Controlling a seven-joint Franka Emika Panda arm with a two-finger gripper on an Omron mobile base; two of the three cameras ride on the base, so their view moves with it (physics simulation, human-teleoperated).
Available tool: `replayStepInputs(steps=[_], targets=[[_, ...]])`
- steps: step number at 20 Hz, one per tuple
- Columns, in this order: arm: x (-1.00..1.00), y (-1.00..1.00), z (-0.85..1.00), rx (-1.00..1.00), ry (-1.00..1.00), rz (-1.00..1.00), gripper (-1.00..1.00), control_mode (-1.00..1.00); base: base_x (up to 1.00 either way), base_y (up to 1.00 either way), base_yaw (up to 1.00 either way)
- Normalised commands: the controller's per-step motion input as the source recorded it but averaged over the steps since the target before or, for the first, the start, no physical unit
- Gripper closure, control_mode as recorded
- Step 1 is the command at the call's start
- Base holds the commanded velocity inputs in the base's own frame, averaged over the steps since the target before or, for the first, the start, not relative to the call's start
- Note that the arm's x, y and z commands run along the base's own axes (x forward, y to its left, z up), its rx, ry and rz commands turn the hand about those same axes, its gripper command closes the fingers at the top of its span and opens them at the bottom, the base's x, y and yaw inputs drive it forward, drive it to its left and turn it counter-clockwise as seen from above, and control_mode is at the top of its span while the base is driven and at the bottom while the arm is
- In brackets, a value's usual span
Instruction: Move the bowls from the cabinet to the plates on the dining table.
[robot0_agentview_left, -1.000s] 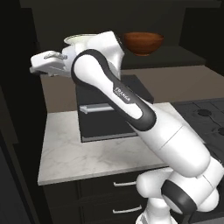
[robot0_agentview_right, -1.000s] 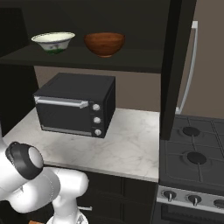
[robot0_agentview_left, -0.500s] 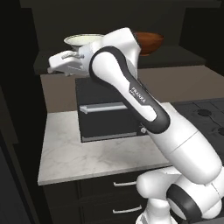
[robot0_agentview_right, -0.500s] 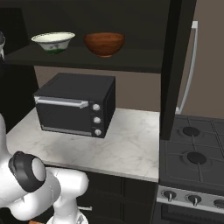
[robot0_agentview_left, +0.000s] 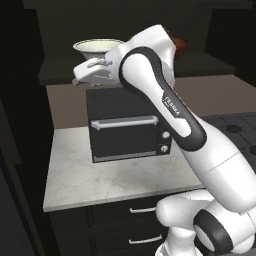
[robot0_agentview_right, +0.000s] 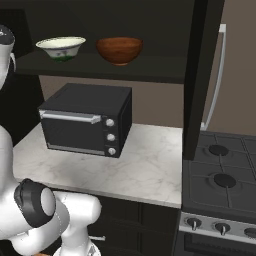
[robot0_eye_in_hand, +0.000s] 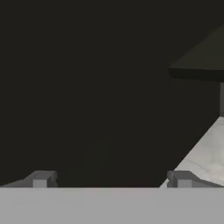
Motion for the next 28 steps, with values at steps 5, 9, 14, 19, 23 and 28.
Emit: replayStepInputs(steps=[5, 9, 14, 19, 23, 28], targets=[[-0.01, -0.33, 0.0, -0.12, 0.0, -0.03, -1.0, -1.0, 0.0, 0.0, 0.0], [0.0, -0.25, 0.0, -0.13, 0.0, -0.04, -1.0, -1.0, 0.0, 0.0, 0.0], [-0.01, -0.3, -0.02, -0.12, 0.0, -0.03, -1.0, -1.0, 0.0, 0.0, 0.0], [-0.04, -0.36, -0.02, -0.11, -0.01, -0.02, -1.0, -1.0, 0.0, 0.0, 0.0], [0.0, -0.34, -0.01, -0.13, -0.01, -0.03, -1.0, -1.0, 0.0, 0.0, 0.0], [0.0, -0.24, 0.0, -0.16, -0.04, -0.05, -1.0, -1.0, 0.0, 0.0, 0.0]])
